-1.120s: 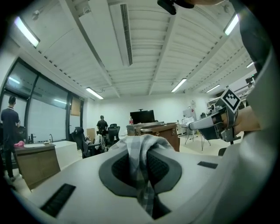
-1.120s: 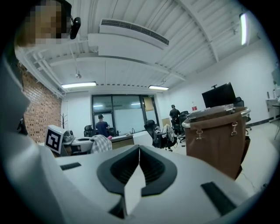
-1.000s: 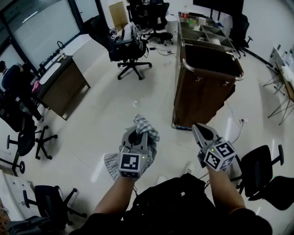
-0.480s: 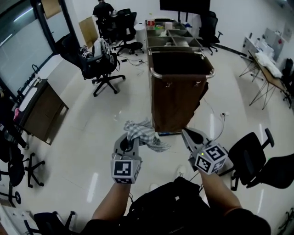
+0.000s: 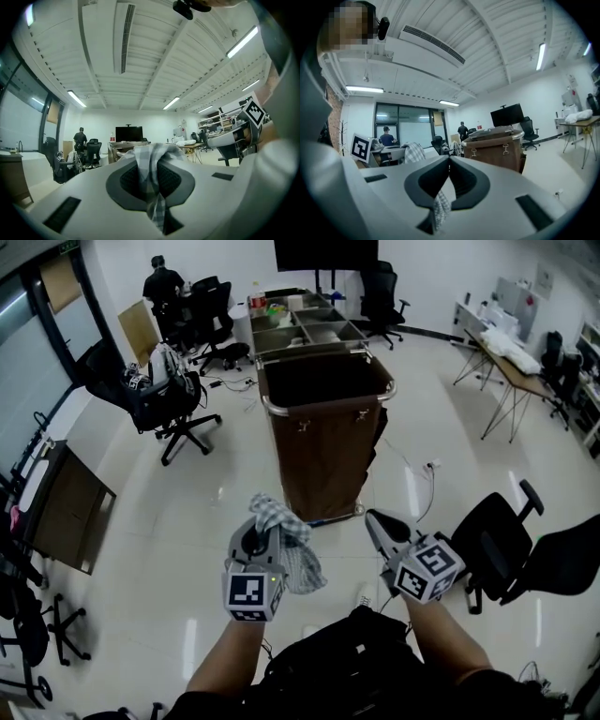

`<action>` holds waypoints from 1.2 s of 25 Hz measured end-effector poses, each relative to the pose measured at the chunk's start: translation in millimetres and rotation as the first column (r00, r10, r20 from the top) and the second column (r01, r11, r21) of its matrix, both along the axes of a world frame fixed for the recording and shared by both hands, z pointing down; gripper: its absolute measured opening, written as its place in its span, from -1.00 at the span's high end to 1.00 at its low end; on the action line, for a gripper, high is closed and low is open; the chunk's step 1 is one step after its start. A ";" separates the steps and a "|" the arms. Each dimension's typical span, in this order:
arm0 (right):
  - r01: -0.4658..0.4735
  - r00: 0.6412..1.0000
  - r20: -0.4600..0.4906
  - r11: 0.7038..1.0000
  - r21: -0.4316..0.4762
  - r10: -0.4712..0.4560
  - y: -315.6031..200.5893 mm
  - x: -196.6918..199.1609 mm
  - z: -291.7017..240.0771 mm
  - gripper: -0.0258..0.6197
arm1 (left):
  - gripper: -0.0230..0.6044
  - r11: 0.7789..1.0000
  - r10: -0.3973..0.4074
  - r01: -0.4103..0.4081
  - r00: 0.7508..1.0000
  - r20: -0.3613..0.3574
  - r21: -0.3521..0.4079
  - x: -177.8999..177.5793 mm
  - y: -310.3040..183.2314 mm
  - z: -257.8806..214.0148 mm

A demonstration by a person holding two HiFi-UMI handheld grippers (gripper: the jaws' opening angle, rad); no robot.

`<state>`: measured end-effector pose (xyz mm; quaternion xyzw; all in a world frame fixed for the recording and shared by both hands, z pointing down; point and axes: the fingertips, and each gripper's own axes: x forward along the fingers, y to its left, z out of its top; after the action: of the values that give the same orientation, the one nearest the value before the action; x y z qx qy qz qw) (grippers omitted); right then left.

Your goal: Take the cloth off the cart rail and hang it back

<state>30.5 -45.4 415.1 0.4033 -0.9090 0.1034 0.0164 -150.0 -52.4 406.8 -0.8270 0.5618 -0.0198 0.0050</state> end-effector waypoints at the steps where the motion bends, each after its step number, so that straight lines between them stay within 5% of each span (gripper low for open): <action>1: -0.007 1.000 -0.005 1.000 0.004 0.007 -0.2 3.2 -1.1 0.86 | 0.86 1.000 0.010 -0.010 1.000 -0.002 0.005 3.1 -2.2 -1.8; 14: -0.054 0.998 -0.041 0.996 0.065 0.057 -54.9 37.2 -54.5 0.86 | 0.86 0.995 0.054 -0.055 0.998 0.014 0.087 31.2 -68.7 -75.1; 25: 0.012 1.000 0.015 0.986 0.166 -0.014 -165.7 51.4 -109.0 0.86 | 0.86 0.980 0.059 -0.071 0.996 0.071 0.186 74.8 -192.4 -168.7; 30: 0.047 0.999 0.011 0.985 0.164 -0.049 -211.6 63.1 -105.4 0.86 | 0.86 0.975 0.005 -0.018 0.998 0.062 0.223 83.1 -263.6 -195.3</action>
<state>93.6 -257.0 309.8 0.3804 -0.9240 0.0311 -0.0212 -66.9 -316.0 211.5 -0.8234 0.5553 0.0184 0.1153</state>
